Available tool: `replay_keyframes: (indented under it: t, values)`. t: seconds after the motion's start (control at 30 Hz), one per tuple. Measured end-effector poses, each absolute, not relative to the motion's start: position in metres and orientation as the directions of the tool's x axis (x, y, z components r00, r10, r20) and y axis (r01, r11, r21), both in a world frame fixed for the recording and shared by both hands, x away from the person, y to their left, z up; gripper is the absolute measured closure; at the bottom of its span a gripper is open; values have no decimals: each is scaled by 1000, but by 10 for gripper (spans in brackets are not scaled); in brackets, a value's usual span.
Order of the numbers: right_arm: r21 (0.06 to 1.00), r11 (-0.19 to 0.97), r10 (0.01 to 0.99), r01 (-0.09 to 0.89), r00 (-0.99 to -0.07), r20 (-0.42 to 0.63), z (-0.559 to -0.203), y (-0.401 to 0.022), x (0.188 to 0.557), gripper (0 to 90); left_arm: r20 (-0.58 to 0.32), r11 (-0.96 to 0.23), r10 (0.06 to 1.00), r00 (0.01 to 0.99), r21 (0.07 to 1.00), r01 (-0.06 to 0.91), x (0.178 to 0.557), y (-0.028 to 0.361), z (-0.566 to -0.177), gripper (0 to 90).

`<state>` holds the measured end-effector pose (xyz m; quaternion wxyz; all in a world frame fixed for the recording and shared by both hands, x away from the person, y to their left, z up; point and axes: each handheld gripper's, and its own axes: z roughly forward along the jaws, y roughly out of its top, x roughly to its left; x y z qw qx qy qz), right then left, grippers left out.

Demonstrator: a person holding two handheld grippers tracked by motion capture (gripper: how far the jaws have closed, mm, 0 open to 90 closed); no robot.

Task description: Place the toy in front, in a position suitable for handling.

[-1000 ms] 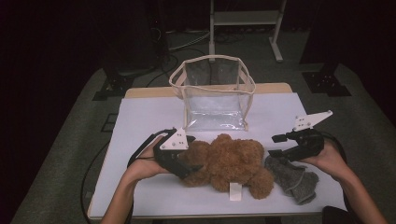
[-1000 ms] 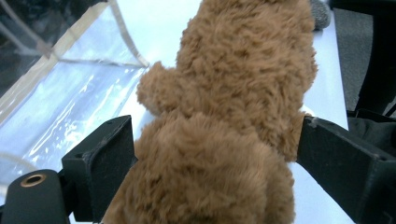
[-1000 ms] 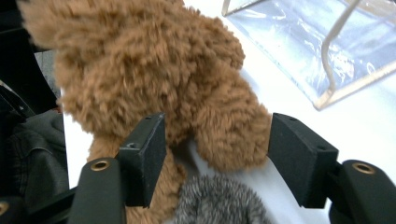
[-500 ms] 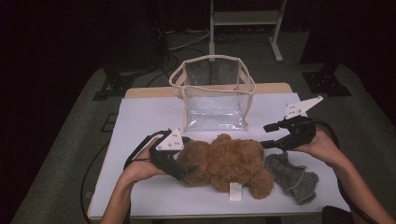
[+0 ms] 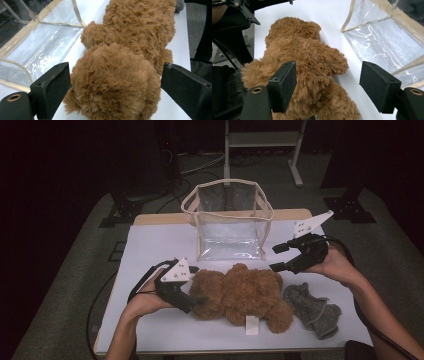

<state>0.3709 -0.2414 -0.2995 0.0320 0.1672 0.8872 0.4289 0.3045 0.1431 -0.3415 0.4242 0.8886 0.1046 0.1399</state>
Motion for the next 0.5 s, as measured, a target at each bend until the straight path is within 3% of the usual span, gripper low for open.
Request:
replay_keyframes:
  t: [0.5]
  values:
    - [756, 609, 276, 238, -958, 79, -290, -212, 395, 261, 153, -617, 321, 935, 783, 83, 307, 156, -343, 84]
